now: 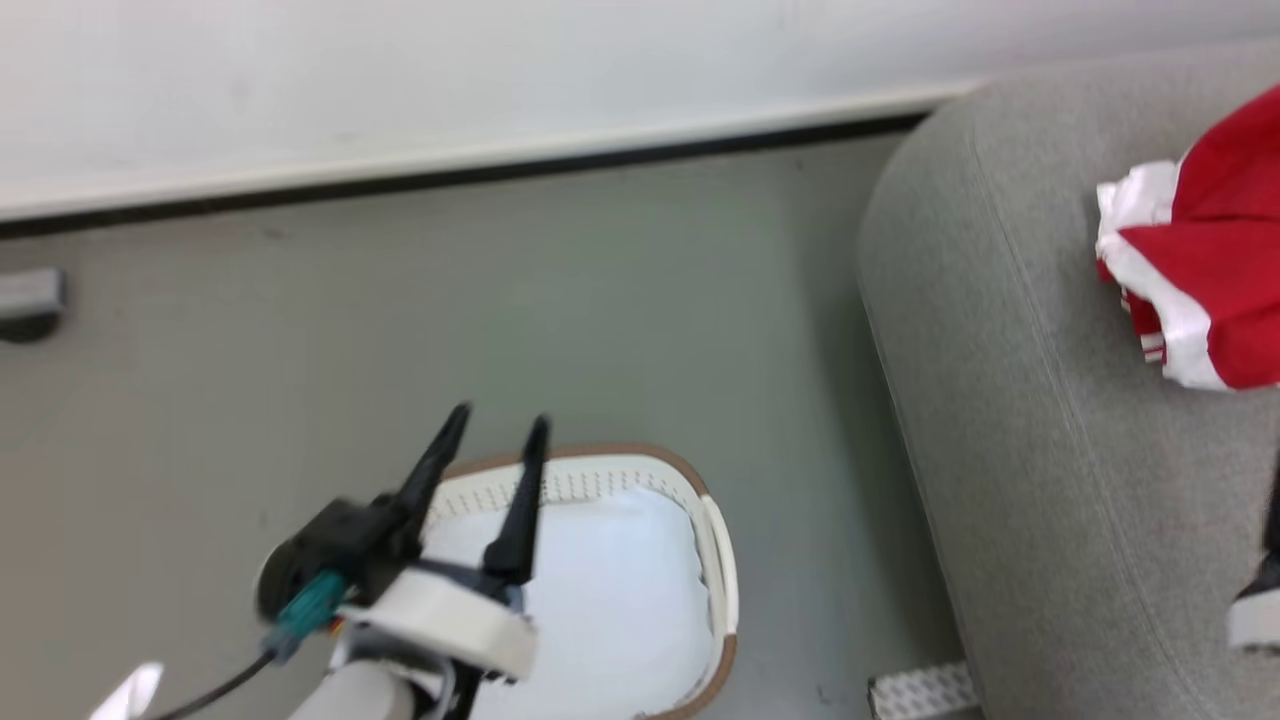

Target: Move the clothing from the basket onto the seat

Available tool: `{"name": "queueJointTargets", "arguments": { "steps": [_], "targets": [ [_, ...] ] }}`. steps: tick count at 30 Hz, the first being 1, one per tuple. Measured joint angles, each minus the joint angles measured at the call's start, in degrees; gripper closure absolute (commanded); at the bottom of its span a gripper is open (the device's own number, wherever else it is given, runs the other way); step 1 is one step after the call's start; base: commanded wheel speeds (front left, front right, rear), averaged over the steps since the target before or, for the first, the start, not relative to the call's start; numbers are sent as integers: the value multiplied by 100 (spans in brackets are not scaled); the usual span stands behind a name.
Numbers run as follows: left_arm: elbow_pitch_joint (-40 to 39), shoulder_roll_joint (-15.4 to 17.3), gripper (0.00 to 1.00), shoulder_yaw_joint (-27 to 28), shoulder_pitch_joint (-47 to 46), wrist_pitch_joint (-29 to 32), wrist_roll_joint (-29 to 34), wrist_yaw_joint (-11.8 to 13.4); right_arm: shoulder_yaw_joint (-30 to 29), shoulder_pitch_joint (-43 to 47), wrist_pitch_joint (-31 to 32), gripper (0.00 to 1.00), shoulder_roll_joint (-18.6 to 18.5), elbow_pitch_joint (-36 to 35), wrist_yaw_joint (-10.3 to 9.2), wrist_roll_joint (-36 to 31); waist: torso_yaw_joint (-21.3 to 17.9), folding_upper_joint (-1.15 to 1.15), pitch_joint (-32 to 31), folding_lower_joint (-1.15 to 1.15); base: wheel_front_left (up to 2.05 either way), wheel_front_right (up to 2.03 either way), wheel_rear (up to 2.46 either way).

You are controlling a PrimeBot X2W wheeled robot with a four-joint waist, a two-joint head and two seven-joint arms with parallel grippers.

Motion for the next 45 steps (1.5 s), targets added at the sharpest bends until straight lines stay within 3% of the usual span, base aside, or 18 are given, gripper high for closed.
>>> {"name": "queueJointTargets", "arguments": {
  "steps": [8, 19, 30, 45],
  "targets": [
    [119, -297, 0, 1273, 1206, -1, 459, -359, 680, 907, 0, 0, 260, -382, 0, -25, 363, 0, -686, -1, 0, 0, 0],
    [508, -888, 0, 2531, 2175, -1, 1120, -1139, 1081, 1638, 0, 0, 508, -166, 0, -132, 858, 0, -1452, -1, 0, 0, 0],
    [725, -1296, 0, 3175, 2491, -1, 1661, -1673, 1154, 1919, 0, 0, 581, -53, 0, -165, 934, 0, -1851, 0, 0, 0, 0],
    [862, -1535, 0, 3520, 2493, -1, 1986, -1946, 1221, 1913, 0, 0, 597, -23, 0, -134, 910, 0, -1826, 0, 0, 0, 0]
  ]
}}
